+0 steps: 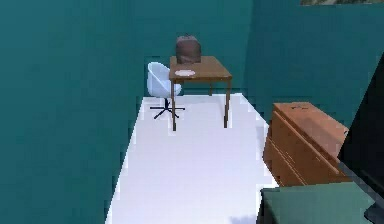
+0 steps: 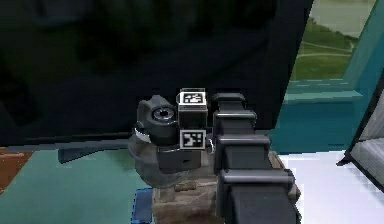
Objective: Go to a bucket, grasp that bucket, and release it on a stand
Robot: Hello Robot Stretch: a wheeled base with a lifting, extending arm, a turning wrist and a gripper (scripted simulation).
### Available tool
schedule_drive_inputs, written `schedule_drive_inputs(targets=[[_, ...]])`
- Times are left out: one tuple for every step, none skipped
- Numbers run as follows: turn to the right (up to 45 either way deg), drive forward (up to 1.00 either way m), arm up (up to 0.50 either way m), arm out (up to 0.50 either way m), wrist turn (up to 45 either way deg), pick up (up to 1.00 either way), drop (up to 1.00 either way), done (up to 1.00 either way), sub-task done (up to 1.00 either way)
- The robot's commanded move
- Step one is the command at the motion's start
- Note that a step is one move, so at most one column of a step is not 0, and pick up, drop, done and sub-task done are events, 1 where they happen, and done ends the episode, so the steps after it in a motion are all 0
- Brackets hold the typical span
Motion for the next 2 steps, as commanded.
schedule_drive_inputs(targets=[[0.0, 0.0, 0.0, 0.0, 0.0, 1.0, 0.0, 0.0, 0.0], [0.0, 0.0, 0.0, 0.0, -45.0, 0.0, 0.0, 0.0, 0.0]])
